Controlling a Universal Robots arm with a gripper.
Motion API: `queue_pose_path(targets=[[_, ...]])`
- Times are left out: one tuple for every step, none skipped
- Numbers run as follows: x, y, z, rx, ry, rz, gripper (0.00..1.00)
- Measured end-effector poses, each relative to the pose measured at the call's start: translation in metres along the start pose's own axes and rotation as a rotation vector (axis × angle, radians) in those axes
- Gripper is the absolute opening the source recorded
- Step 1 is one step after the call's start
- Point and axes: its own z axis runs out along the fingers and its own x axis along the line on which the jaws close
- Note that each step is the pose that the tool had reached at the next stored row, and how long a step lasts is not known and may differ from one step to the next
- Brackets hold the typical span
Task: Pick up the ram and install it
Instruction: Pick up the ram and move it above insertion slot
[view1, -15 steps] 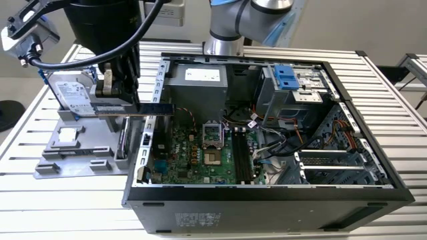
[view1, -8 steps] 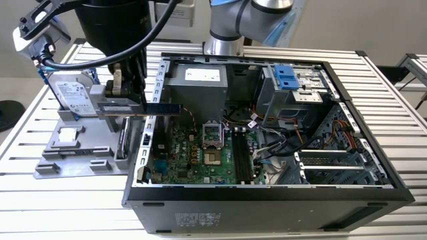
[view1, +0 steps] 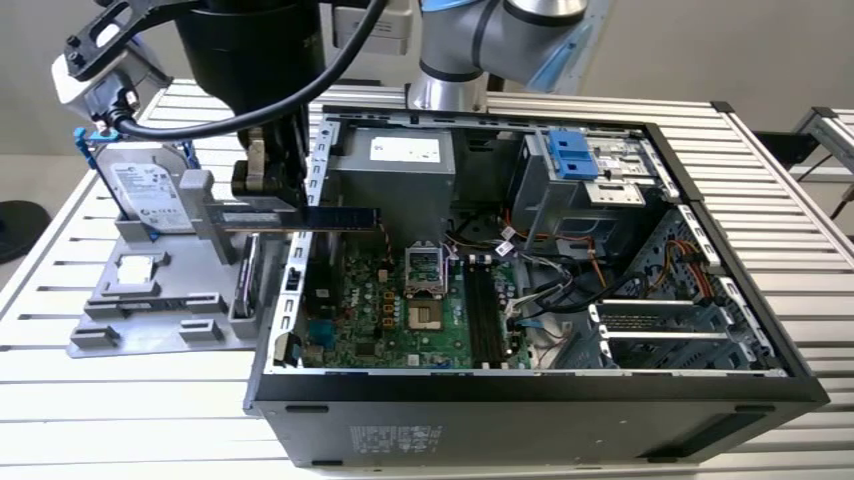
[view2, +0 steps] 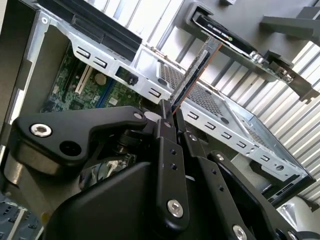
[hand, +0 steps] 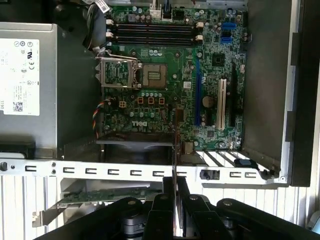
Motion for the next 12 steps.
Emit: queue_pose_path(targets=[[0.0,0.0015,0.0,0.0,0.0,0.0,0.0],[0.0,0.003,0.0001,-0.0001,0.0,0.0,0.0],[0.0,0.0043,0.0001,0.0,0.0001,0.0,0.0],[0.0,0.0057,0.0001,0.0,0.0,0.0,0.0],[0.0,0.0072,0.0001,0.0,0.0,0.0,0.0],[0.0,0.0085,0.0002,-0.0001,0.0001,0.0,0.0],[0.0,0.0099,0.0002,-0.0001,0.0001,0.0,0.0],[0.0,0.0113,0.0002,0.0,0.0001,0.0,0.0],[0.0,0.0128,0.0002,0.0,0.0001,0.0,0.0],[0.0,0.0143,0.0002,-0.0001,0.0001,0.0,0.0],[0.0,0.0156,0.0002,-0.0001,0.0001,0.0,0.0],[0.0,0.0173,0.0002,0.0,0.0001,0.0,0.0]])
